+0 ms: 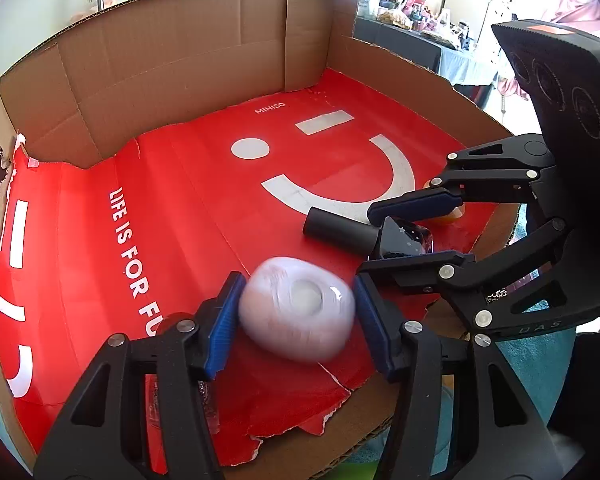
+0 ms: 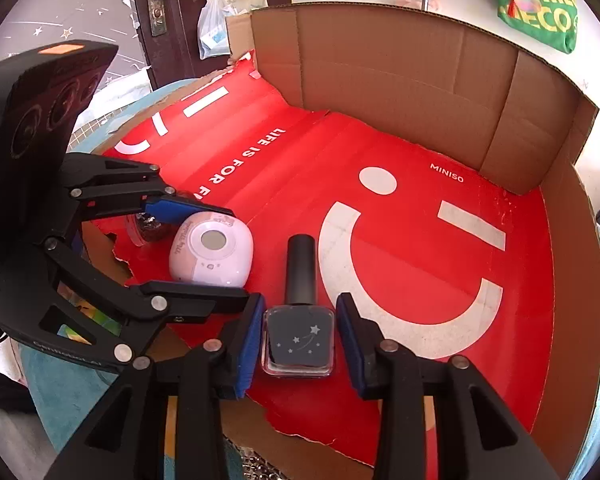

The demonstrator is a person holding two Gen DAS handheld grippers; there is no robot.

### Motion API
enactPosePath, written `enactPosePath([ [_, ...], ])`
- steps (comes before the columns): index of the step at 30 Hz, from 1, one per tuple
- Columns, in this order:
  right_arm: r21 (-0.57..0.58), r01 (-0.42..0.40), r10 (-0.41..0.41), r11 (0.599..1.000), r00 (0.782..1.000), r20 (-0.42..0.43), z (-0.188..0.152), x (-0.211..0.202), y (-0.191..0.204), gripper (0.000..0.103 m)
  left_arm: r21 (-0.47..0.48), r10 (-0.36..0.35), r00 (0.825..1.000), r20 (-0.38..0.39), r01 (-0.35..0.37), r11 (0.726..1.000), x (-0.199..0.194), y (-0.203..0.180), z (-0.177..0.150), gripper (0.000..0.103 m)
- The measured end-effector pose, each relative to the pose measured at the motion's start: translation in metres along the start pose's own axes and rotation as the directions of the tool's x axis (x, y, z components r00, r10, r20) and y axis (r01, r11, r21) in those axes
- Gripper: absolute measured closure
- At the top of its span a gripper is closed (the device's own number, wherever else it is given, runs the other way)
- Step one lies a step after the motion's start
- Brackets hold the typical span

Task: Organize rigid objects
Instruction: 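Carry both held items into the box and open both tools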

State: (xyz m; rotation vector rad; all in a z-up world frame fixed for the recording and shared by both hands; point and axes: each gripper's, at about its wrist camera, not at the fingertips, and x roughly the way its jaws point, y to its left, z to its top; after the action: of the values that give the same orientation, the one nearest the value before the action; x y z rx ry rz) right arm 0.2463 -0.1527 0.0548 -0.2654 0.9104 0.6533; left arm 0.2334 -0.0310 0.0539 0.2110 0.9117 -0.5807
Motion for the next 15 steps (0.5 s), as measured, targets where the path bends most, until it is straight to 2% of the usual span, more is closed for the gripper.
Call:
enactPosePath([
  [4,0.006,-0.002,0.002,1.0,1.0,-0.003,-0.001,0.001,0.0,0.06,-0.012,-0.003,1.0,0.007,0.003,1.0,0.001,0.0,0.001,0.039],
  [9,0.014,0.015,-0.015,1.0,1.0,0.011,-0.001,-0.002,0.0,0.057,-0.027,0.003,1.0,0.021,-0.003,1.0,-0.005,0.001,-0.001,0.039],
  [13,0.029,0.031,-0.032,0.999,0.999,0.039,0.001,-0.012,-0.001,0.047,-0.046,0.024,0.997,0.07,-0.021,0.999,-0.021,0.0,-0.003,0.039],
  [15,0.035,0.037,-0.039,0.999,0.998,0.058,0.002,-0.02,0.0,0.046,-0.063,0.04,0.994,0.101,-0.033,0.997,-0.032,-0.001,-0.005,0.033],
])
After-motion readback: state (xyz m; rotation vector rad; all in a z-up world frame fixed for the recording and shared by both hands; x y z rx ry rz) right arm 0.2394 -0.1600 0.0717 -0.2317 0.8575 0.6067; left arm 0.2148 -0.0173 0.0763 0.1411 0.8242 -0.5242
